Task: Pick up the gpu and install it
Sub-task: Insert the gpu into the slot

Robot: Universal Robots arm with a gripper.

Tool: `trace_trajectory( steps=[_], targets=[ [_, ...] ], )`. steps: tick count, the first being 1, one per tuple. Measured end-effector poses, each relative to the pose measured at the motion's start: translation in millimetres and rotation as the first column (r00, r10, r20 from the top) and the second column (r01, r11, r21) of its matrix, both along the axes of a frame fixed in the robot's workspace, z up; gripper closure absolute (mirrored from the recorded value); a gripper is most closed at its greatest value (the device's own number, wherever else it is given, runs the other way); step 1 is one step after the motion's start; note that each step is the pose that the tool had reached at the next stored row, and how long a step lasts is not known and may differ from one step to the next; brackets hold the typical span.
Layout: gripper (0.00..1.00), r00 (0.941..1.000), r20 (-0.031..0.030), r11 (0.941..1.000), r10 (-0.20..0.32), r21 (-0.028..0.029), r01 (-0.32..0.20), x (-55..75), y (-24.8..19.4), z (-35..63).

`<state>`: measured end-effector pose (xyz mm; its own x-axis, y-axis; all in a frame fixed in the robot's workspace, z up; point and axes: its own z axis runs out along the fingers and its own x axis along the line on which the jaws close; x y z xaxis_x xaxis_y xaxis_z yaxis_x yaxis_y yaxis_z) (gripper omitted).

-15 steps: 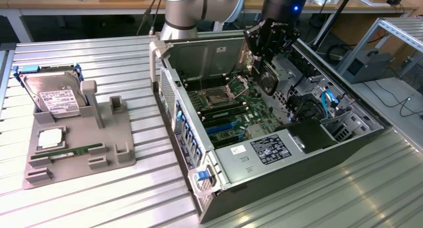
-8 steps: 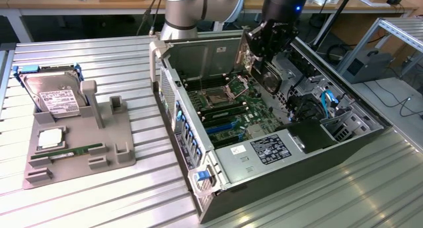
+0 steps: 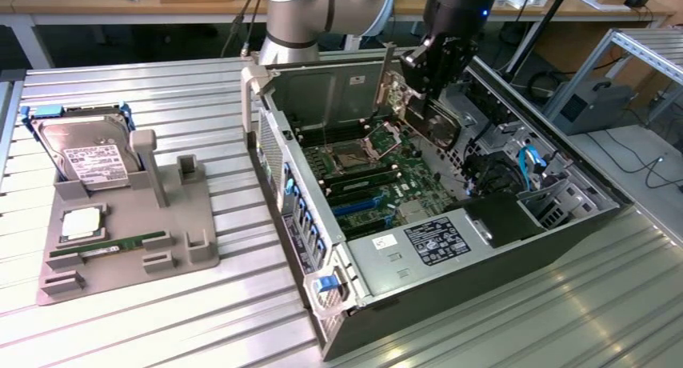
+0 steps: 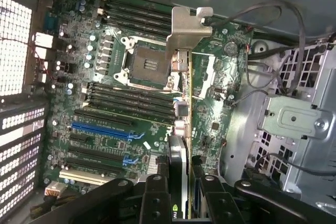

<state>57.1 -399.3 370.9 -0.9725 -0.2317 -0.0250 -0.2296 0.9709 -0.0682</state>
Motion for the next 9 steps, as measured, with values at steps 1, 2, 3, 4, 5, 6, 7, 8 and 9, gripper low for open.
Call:
trace_trajectory(
  steps=[1,2,3,4,5,6,7,8,9],
  targets=[
    [0.73,0.9999,0.0,0.9999,0.015,0.0001,-0.015,0.0,0.0,0.0],
    [0.73,0.9993,0.0,0.9993,0.038,0.0001,-0.038,0.0,0.0,-0.1],
    [0.73,0.9978,0.0,0.9978,0.067,0.0,-0.067,0.0,0.0,-0.1],
    [0.73,0.9962,0.0,0.9962,0.087,0.0,-0.087,0.0,0.0,-0.1],
    [0.73,0.9943,0.0,0.9943,0.107,0.0,-0.107,0.0,0.0,-0.2],
    [0.73,0.9908,0.0,0.9908,0.135,0.0001,-0.135,0.0,0.0,-0.2],
    [0.73,0.9885,0.0,0.9885,0.151,0.0,-0.151,0.0,0.0,-0.2],
    [0.73,0.9853,0.0,0.9853,0.171,0.0001,-0.171,0.0,0.0,-0.3],
    [0.73,0.9802,0.0,0.9802,0.198,0.0,-0.198,0.0,0.0,-0.3]
  ],
)
